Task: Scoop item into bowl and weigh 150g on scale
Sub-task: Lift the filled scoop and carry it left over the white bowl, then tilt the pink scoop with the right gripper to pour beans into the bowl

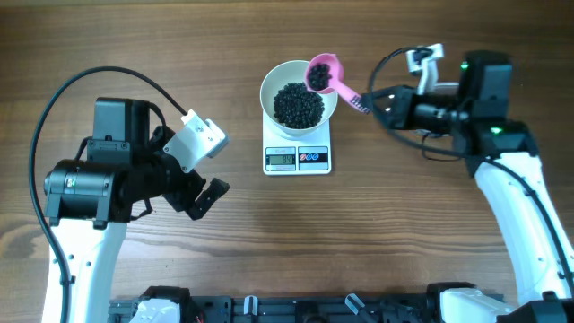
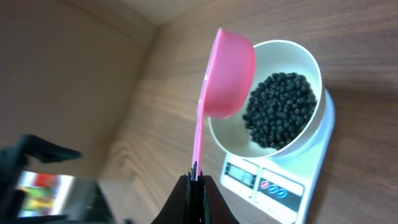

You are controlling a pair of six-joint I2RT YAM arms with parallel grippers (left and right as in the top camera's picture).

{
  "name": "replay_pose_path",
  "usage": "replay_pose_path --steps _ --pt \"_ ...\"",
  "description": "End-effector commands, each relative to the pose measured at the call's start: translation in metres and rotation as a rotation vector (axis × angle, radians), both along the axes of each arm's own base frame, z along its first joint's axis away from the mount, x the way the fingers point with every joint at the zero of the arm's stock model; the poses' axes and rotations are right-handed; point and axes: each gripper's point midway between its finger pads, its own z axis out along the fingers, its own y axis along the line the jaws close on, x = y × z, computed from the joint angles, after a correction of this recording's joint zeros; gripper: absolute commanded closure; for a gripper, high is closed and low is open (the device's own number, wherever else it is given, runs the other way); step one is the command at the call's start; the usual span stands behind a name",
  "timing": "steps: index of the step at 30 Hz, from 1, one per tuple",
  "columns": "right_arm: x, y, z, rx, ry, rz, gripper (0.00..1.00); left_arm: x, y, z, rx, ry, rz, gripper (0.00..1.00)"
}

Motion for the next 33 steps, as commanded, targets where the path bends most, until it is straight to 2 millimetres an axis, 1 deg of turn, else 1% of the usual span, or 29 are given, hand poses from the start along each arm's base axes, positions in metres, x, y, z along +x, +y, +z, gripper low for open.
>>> replay_pose_path --steps 1,5,6,10,16,18,20,25,27,33 --pt "0.010 -0.001 -0.010 -0.181 -0.112 -0.038 0.96 -0.001 -0.002 0.005 -0.023 -0.012 0.000 0.00" --pt "0.011 0.007 -0.014 -0.264 -0.170 -0.025 0.95 -0.001 -0.002 0.005 -0.023 -0.012 0.000 0.00" --pt "0.014 0.008 -0.017 -0.306 -0.181 -0.044 0.95 -0.001 -0.002 0.005 -0.023 -0.012 0.000 0.00" --pt "0.016 0.012 -0.021 -0.387 -0.215 -0.062 0.95 -0.001 -0.002 0.005 -0.023 -0.012 0.000 0.00" --pt "0.015 0.024 -0.024 -0.525 -0.301 -0.044 0.95 -0.001 -0.002 0.005 -0.023 -0.012 0.000 0.00" --pt "0.015 0.026 -0.026 -0.584 -0.325 -0.049 0.95 -0.001 -0.002 0.005 -0.023 -0.012 0.000 0.00" --pt "0.017 0.023 -0.028 -0.665 -0.350 -0.075 0.95 -0.001 -0.002 0.005 -0.023 -0.012 0.000 0.00" --pt "0.016 0.028 -0.026 -0.800 -0.442 -0.054 0.95 -0.001 -0.002 0.005 -0.023 -0.012 0.000 0.00" --pt "0.017 0.025 -0.025 -0.853 -0.461 -0.063 0.96 -0.001 -0.002 0.005 -0.023 -0.012 0.000 0.00" --pt "0.014 0.032 -0.022 -0.963 -0.538 -0.026 0.96 -0.001 -0.002 0.005 -0.023 -0.012 0.000 0.00"
